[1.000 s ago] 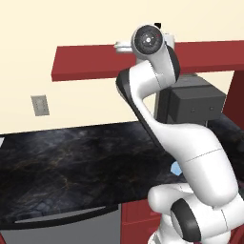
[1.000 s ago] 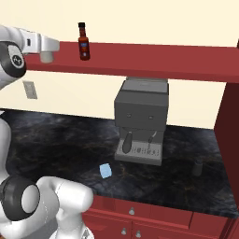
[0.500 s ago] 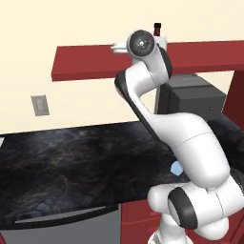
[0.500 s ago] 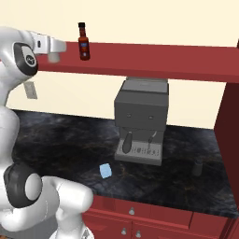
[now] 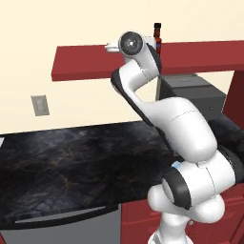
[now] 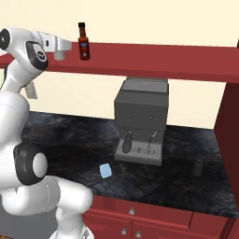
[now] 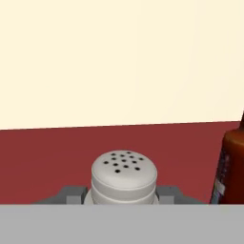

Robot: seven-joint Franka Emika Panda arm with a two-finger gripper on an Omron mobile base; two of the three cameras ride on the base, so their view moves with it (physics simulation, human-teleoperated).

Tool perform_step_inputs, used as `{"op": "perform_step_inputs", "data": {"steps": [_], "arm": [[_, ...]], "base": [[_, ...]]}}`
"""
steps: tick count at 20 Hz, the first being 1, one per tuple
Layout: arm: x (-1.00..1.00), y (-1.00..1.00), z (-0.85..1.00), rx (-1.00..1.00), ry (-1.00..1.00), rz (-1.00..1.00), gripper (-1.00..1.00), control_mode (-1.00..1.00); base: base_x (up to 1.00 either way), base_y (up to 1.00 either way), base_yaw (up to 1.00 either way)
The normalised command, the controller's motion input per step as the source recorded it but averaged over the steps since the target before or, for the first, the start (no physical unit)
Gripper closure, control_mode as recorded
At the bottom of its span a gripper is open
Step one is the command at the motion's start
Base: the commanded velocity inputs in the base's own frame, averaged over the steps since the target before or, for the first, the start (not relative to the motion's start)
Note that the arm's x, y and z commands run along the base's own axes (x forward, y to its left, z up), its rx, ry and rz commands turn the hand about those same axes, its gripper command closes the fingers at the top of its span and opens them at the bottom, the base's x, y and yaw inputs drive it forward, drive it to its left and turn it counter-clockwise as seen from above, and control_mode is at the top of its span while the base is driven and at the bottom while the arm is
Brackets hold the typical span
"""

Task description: There are various items on the counter. Only move the condiments/shakers into the cabinet.

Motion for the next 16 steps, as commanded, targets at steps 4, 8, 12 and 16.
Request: {"op": "perform_step_inputs", "data": {"steps": [4, 8, 12, 16], "arm": [[0.61, 0.14, -0.01, 0.00, 0.00, 0.00, 1.00, -1.00], [0.55, 0.13, -0.06, 0.00, 0.02, 0.00, 1.00, -1.00], [0.46, 0.14, -0.15, 0.00, 0.06, 0.00, 1.00, -1.00], [0.22, 0.09, -0.45, -0.03, 0.09, 0.00, 1.00, -1.00]], "base": [[0.00, 0.00, 0.00], [0.00, 0.00, 0.00], [0.00, 0.00, 0.00], [0.00, 0.00, 0.00]]}}
